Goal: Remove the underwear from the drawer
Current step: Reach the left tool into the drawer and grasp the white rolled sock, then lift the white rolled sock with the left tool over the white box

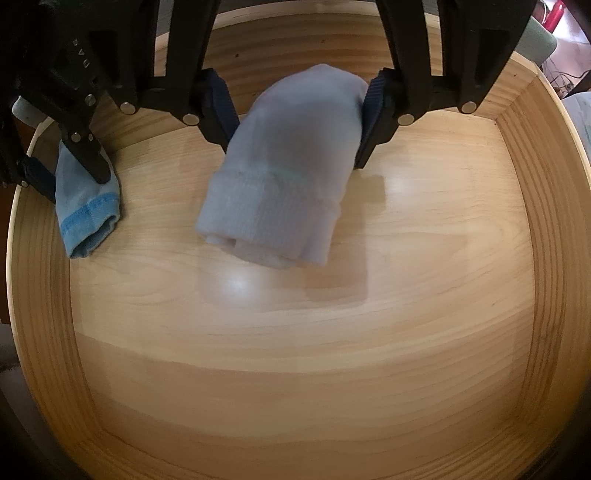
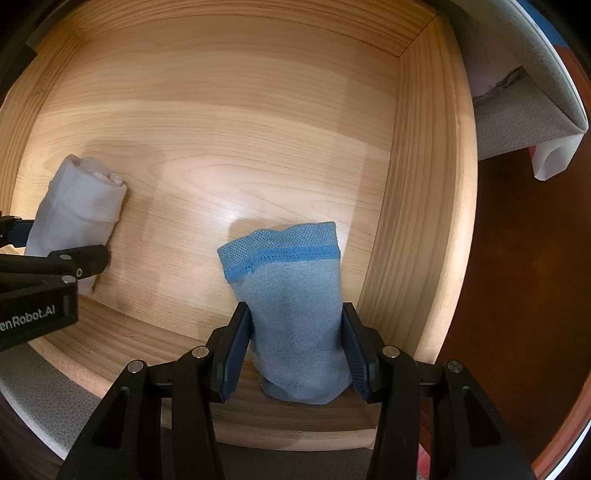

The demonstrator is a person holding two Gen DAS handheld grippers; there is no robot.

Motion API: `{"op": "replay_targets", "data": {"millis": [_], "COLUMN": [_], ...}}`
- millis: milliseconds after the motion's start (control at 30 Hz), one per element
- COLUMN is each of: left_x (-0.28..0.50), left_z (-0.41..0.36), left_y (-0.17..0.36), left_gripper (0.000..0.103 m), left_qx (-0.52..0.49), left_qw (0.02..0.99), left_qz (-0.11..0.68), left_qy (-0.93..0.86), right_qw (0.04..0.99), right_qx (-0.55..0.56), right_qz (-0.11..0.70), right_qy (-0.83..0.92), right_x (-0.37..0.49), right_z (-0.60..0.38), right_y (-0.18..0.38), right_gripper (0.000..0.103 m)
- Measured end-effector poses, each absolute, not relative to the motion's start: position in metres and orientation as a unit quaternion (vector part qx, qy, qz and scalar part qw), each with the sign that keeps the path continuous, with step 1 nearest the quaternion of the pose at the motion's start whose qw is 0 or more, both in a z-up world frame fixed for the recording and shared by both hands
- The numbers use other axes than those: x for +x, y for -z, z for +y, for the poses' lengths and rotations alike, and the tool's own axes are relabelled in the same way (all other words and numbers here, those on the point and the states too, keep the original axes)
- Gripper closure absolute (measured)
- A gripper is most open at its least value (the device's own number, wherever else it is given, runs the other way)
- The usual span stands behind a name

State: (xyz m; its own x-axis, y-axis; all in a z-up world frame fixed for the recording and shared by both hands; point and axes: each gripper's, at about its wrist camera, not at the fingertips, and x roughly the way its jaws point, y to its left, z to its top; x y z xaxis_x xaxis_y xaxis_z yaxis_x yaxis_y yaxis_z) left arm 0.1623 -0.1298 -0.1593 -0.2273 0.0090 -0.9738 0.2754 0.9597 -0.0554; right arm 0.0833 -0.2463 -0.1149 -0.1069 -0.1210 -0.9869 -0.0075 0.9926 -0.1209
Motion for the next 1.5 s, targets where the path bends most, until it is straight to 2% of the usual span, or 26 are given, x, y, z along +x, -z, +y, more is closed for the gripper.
{"op": "replay_targets", "data": {"millis": [633, 1233, 1500], "left_x": [0.148, 0.131, 0.119], "left_z": [-0.086, -0.065, -0.059], "left_y": [0.16, 0.156, 0.143], "left_gripper": [0.051, 0.052, 0.052], "left_qx": [0.078, 0.072, 0.071], "left_qw": [0.624, 0.645, 0.678], "left_qz": [0.77, 0.753, 0.723], "left_qy": [0.112, 0.11, 0.116], "right_qw": [0.664, 0.663, 0.663], "right_qx": [-0.047, -0.049, -0.05], "right_qz": [0.744, 0.745, 0.745], "right_qy": [0.046, 0.049, 0.049], "right_x": [0.085, 0.09, 0.09], "right_z": [-0.234, -0.236, -0.235], "right_y": [0.139, 0.136, 0.134], "right_gripper": [0.058, 0.058, 0.057]}}
